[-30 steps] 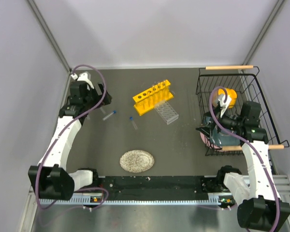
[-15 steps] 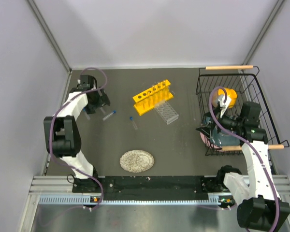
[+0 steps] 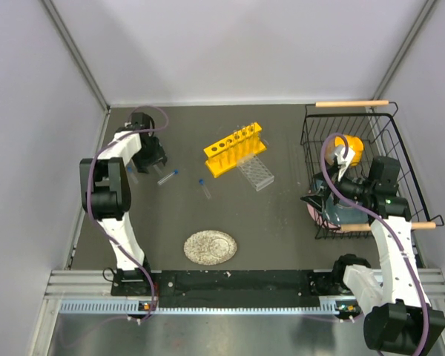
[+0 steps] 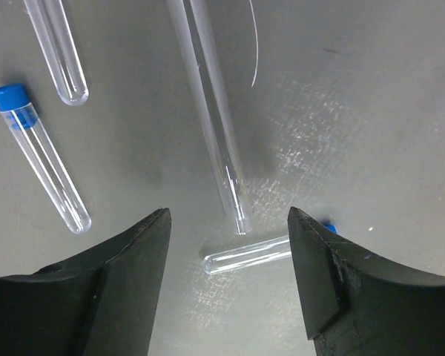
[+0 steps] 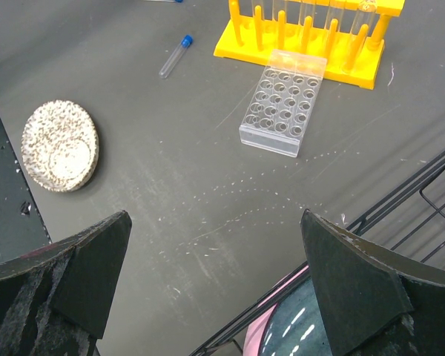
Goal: Organize the chemistry lab equipment
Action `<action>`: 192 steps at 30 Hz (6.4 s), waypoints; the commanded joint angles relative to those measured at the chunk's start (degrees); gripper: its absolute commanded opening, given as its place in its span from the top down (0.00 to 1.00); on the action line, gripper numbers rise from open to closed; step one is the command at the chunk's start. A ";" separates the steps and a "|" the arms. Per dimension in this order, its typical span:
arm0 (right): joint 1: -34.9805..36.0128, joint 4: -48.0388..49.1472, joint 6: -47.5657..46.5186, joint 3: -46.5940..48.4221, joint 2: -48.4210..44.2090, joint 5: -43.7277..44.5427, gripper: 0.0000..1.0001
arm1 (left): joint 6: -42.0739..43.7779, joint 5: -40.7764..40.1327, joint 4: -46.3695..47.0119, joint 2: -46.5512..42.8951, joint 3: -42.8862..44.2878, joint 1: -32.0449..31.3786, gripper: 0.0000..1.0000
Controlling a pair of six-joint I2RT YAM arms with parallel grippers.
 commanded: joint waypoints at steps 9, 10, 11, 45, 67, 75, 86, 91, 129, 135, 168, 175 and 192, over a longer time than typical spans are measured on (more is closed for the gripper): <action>-0.78 0.96 -1.78 0.17 -0.39 -0.88 0.01 | 1.68 -1.33 -2.87 4.95 4.47 0.30 0.49; -0.70 0.96 -1.69 0.09 -0.39 -0.88 0.01 | 1.77 -1.50 -3.05 5.21 4.73 0.30 0.49; -0.78 0.96 -1.69 0.09 -0.39 -0.88 0.01 | 1.77 -1.59 -3.23 5.65 4.91 0.30 0.50; -0.69 0.78 -1.87 -0.26 -0.92 -0.88 0.01 | 4.14 1.47 2.83 -2.77 2.38 0.30 0.96; 15.81 -8.45 3.66 17.29 6.54 -6.08 0.01 | -2.53 36.81 31.13 -54.54 -32.00 -9.26 0.96; 26.90 -2.57 21.05 29.52 16.03 -4.49 0.01 | -10.97 28.66 41.32 -57.89 -31.21 -30.52 0.96; 27.52 35.11 62.80 21.45 17.54 -3.08 0.01 | -15.11 18.71 48.54 -51.57 -28.31 -44.60 0.96; 27.69 39.27 67.91 19.69 18.94 -2.20 0.03 | -15.28 16.17 49.42 -48.93 -26.82 -48.47 0.96; 31.21 38.41 62.04 14.59 18.95 -1.50 0.87 | -13.62 10.89 44.59 -49.97 -26.46 -54.10 0.25; 31.21 33.21 54.31 14.06 17.80 -0.44 0.87 | -10.01 8.69 36.61 -56.92 -25.95 -52.18 0.01; 35.08 15.64 24.85 11.25 15.69 -1.23 0.85 | -14.85 39.99 22.45 -34.16 -5.56 -38.98 0.44; 35.16 15.37 24.59 11.42 15.95 -1.32 0.85 | -10.54 36.56 15.23 -31.44 -1.16 -41.35 0.57; 35.08 15.19 24.15 10.99 15.78 -0.97 0.84 | -4.12 32.95 6.09 -29.59 5.00 -43.55 0.73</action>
